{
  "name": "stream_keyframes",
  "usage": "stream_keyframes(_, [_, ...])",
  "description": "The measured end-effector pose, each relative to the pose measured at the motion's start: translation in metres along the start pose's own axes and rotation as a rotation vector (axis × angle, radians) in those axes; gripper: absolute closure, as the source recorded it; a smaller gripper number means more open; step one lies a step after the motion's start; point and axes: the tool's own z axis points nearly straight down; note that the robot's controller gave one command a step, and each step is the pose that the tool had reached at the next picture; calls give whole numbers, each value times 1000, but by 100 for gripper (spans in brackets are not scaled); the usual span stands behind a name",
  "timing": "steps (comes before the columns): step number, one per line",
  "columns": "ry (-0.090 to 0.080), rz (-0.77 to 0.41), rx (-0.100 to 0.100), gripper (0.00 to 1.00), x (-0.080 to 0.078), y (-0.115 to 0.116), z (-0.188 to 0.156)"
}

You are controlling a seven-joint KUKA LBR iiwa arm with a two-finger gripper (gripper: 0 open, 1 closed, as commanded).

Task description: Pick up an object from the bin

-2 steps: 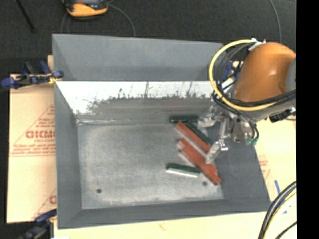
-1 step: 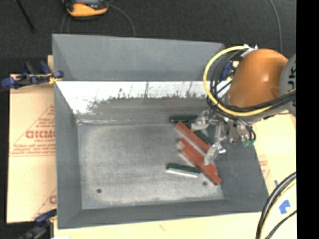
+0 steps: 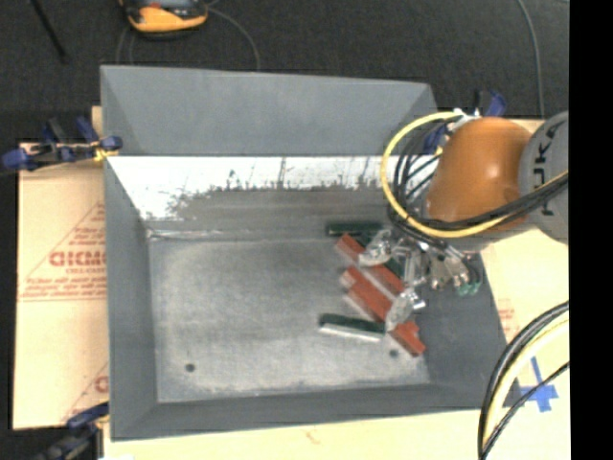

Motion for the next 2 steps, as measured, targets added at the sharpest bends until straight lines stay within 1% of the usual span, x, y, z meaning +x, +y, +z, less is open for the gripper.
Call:
stream_keyframes(1, [-9, 256, -3, 100, 22, -5, 61])
stream_keyframes(2, [-9, 255, -3, 100, 22, -5, 61])
